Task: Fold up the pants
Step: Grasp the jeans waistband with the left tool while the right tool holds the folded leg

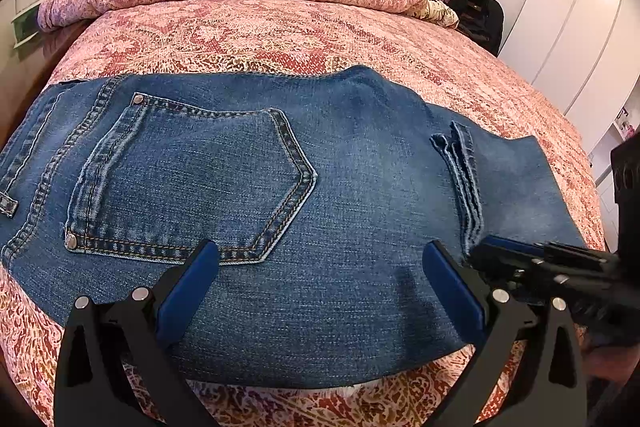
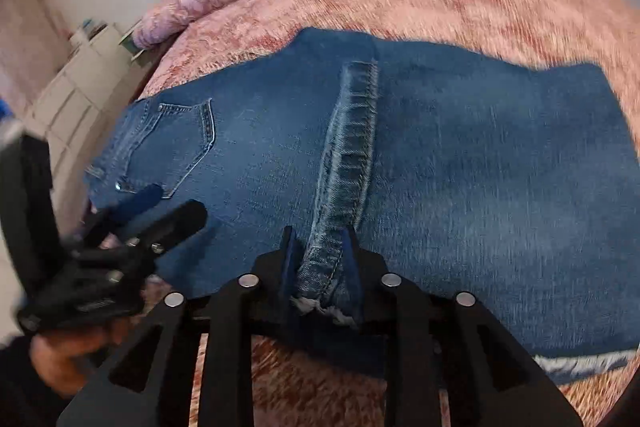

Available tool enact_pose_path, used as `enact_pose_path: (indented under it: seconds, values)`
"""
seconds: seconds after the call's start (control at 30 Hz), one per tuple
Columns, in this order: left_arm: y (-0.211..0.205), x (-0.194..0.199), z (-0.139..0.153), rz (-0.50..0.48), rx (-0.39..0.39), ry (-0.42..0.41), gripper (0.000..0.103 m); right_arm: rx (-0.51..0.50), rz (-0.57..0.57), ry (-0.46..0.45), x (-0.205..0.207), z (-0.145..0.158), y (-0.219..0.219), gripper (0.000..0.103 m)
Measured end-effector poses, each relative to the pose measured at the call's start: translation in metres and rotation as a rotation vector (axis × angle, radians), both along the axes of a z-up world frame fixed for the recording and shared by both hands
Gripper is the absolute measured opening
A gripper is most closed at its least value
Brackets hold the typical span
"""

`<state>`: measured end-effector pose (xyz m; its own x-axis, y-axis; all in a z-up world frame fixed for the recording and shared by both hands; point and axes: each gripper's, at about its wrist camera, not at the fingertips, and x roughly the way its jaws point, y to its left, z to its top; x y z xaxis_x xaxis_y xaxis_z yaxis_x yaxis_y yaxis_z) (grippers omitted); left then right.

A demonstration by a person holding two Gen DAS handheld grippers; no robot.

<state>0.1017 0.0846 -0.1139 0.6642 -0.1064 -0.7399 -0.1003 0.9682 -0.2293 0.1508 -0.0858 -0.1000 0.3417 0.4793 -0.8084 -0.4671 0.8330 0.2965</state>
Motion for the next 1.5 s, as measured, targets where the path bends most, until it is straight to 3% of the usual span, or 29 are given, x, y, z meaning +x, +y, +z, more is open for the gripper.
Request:
enact_pose_path:
  seconds: [0.1, 0.17, 0.33, 0.47, 0.63, 0.77, 0.87, 0.97, 1.13, 1.23, 1.5]
  values:
    - [0.011, -0.001, 0.008, 0.011, -0.064, 0.012, 0.101, 0.094, -0.037, 0.066, 0.006, -0.004, -0.012, 0.024]
    - [0.031, -0.006, 0.02, 0.067, -0.143, 0.026, 0.101, 0.11, -0.027, 0.086, 0.011, -0.005, -0.015, 0.024]
    - [0.093, -0.049, 0.051, 0.122, -0.279, -0.105, 0.101, 0.09, -0.025, 0.08, 0.012, -0.003, -0.01, 0.024]
    - [0.161, -0.085, 0.03, 0.301, -0.543, -0.132, 0.1, 0.101, -0.025, 0.084, 0.012, -0.003, -0.013, 0.024]
    - [0.206, -0.118, -0.002, 0.5, -0.758, -0.222, 0.1, 0.096, -0.019, 0.079, 0.012, -0.003, -0.013, 0.024]
    - [0.213, -0.12, -0.015, 0.554, -0.797, -0.235, 0.1, 0.094, -0.02, 0.077, 0.01, -0.002, -0.014, 0.024]
    - [0.225, -0.117, -0.029, 0.591, -0.877, -0.261, 0.1, 0.095, -0.021, 0.074, 0.01, -0.002, -0.014, 0.024]
    - [0.234, -0.113, -0.041, 0.637, -0.897, -0.236, 0.1, 0.097, -0.023, 0.076, 0.01, -0.003, -0.014, 0.024]
    - [0.241, -0.111, -0.048, 0.673, -0.978, -0.306, 0.1, 0.101, -0.02, 0.072, 0.009, -0.003, -0.015, 0.024]
    - [0.243, -0.114, -0.044, 0.659, -1.028, -0.392, 0.095, 0.098, -0.016, 0.068, 0.009, -0.003, -0.015, 0.024]
    - [0.239, -0.102, -0.05, 0.667, -0.989, -0.313, 0.094, 0.111, -0.022, 0.072, 0.009, -0.003, -0.017, 0.024]
